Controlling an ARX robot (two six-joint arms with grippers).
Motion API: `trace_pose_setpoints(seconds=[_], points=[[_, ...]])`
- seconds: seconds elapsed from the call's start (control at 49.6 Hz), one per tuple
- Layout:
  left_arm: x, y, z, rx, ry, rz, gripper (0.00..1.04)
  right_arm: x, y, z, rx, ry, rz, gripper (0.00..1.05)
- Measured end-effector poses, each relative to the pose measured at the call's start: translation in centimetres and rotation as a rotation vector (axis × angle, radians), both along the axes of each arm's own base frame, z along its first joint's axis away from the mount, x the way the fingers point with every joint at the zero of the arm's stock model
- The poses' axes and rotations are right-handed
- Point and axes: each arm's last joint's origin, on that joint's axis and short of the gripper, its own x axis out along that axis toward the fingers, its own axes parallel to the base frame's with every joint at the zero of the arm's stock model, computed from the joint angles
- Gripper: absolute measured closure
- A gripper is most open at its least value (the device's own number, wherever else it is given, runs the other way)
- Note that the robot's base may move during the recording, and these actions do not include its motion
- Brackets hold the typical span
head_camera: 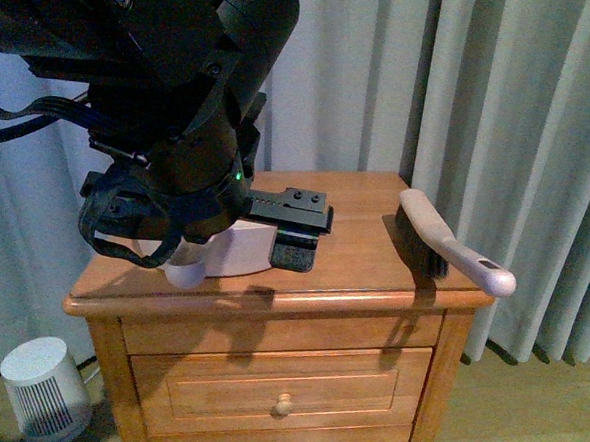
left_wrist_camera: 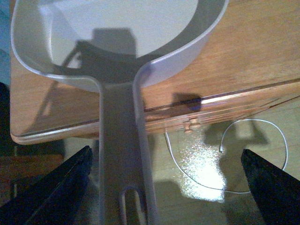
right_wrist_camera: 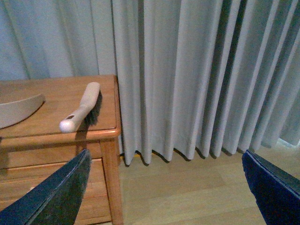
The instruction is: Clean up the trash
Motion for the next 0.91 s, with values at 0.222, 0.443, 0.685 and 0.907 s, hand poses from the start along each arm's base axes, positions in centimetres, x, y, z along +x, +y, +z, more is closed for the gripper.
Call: trace_pose_setpoints(seconds=[0.222, 0.443, 0.685, 0.907], points=[[1.2, 1.2, -0.6, 0.024, -0.002, 0.004, 0.08, 0.0, 0.0, 0.0, 0.0, 0.0, 0.0, 0.07], [2.0, 1.8, -1.8, 0.039, 0.009, 0.002, 0.08, 0.0, 0.0, 0.0, 0.0, 0.0, 0.0, 0.07], [2.6, 2.6, -2.3, 0.042, 0.009, 0.005, 0.08, 0.0, 0.0, 0.0, 0.0, 0.0, 0.0, 0.07], [2.8, 3.0, -2.3, 0.043, 0.006, 0.002, 0.23, 0.0, 0.0, 0.0, 0.0, 0.0, 0.0, 0.07]])
